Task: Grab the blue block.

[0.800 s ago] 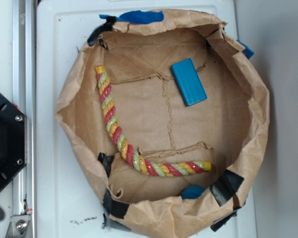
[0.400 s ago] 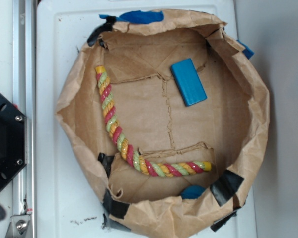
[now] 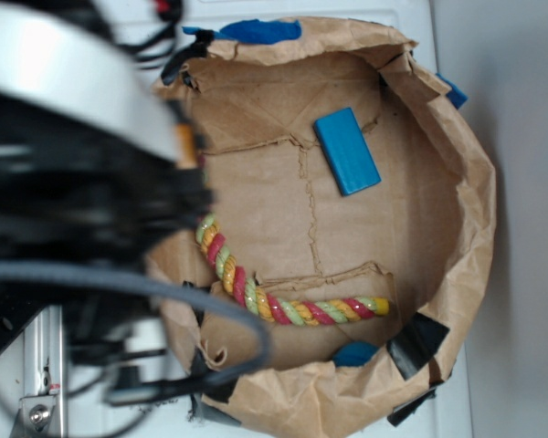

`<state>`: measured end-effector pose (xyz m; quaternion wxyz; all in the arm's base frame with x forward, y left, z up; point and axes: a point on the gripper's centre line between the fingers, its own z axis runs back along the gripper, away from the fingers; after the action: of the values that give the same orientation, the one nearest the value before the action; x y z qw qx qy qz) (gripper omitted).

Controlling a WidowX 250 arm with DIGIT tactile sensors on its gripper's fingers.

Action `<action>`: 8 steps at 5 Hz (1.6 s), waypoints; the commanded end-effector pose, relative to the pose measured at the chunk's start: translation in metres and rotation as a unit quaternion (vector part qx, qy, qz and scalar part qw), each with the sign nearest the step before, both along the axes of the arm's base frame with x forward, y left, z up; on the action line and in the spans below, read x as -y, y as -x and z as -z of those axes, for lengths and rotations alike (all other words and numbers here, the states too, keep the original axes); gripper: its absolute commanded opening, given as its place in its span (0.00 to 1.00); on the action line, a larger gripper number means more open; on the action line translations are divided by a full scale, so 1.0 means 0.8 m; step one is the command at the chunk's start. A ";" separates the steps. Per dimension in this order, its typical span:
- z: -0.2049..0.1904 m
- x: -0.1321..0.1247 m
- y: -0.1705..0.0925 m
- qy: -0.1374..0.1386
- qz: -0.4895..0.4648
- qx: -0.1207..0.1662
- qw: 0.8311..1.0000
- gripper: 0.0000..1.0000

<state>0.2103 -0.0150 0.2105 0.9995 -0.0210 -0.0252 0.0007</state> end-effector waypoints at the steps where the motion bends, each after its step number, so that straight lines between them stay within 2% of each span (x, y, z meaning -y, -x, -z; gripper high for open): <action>1: 0.011 0.000 -0.065 0.032 0.167 0.028 0.985 1.00; 2: 0.018 0.005 -0.057 0.034 0.289 0.034 0.956 1.00; 4: 0.018 0.005 -0.057 0.034 0.289 0.034 0.956 1.00; 5: 0.039 0.006 -0.073 0.020 0.406 -0.003 0.914 1.00; 6: 0.054 0.003 -0.079 0.069 0.505 -0.002 0.860 1.00; 7: 0.076 -0.004 -0.080 0.046 0.543 0.004 0.838 1.00; 8: 0.098 -0.012 -0.071 0.005 0.564 0.000 0.826 1.00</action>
<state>0.2705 -0.0008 0.1130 0.8273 -0.0559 0.0214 -0.5586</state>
